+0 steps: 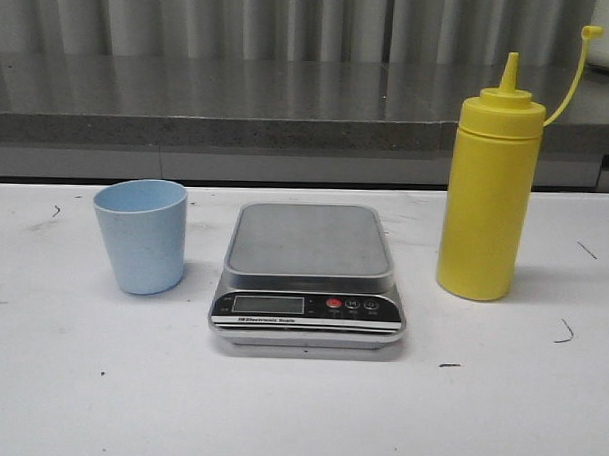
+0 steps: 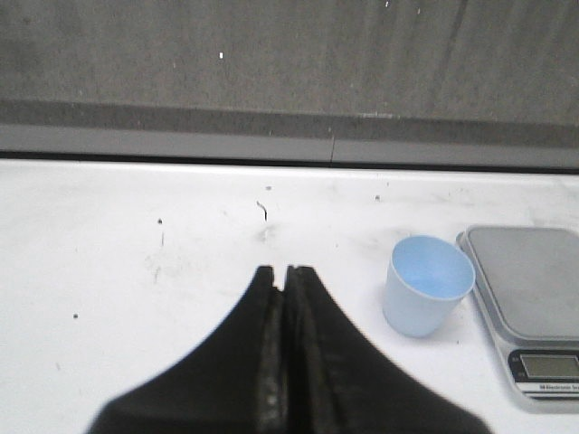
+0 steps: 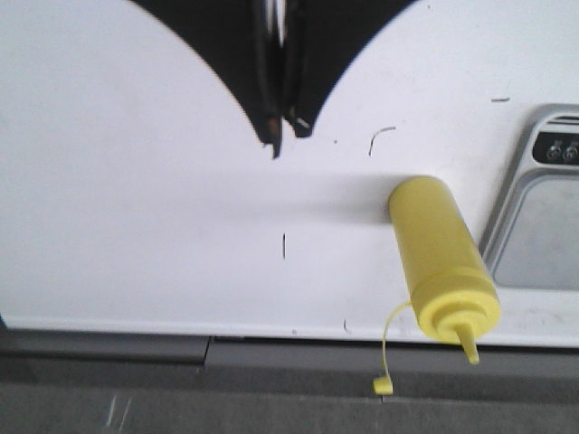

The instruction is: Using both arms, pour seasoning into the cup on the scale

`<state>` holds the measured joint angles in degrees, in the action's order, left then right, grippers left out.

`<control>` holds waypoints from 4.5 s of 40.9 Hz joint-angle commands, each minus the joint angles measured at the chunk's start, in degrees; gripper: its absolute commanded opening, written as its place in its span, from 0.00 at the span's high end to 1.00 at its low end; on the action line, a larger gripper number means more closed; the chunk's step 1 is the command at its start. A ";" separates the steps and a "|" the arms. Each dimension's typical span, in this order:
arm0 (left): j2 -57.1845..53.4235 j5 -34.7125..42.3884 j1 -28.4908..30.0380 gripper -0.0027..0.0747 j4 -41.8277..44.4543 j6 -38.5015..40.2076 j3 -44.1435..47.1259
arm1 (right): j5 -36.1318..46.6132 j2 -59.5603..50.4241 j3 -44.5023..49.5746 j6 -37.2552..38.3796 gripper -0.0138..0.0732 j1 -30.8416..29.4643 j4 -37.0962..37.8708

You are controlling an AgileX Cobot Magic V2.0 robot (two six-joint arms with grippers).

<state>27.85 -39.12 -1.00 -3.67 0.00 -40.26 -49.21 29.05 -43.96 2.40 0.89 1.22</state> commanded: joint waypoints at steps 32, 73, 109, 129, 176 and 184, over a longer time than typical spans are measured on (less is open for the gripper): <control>3.20 -0.41 -0.13 0.32 -1.69 0.44 -2.67 | 4.15 8.67 0.31 -4.10 0.20 -0.19 -0.09; 55.98 -10.33 -17.78 0.33 -2.62 -2.07 -29.93 | 4.15 8.67 0.31 -4.10 0.20 -0.19 -0.09; 80.93 -11.22 -17.66 0.74 2.70 5.68 -47.10 | 3.96 8.67 0.31 -4.10 0.20 -0.19 -0.09; 77.72 -19.12 -19.37 0.99 2.70 5.45 -53.54 | 3.93 8.67 0.31 -4.10 0.20 -0.19 -0.09; 86.71 -13.48 -30.31 0.99 0.70 5.45 -64.81 | 3.93 8.67 0.31 -4.10 0.20 -0.19 -0.09; 86.71 -14.28 -30.31 0.79 0.70 5.45 -64.81 | 3.93 8.67 0.31 -4.10 0.20 -0.19 -0.09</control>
<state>117.75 -54.82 -30.94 -2.34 5.11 -103.20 -48.80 37.38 -42.21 -1.30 0.89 1.02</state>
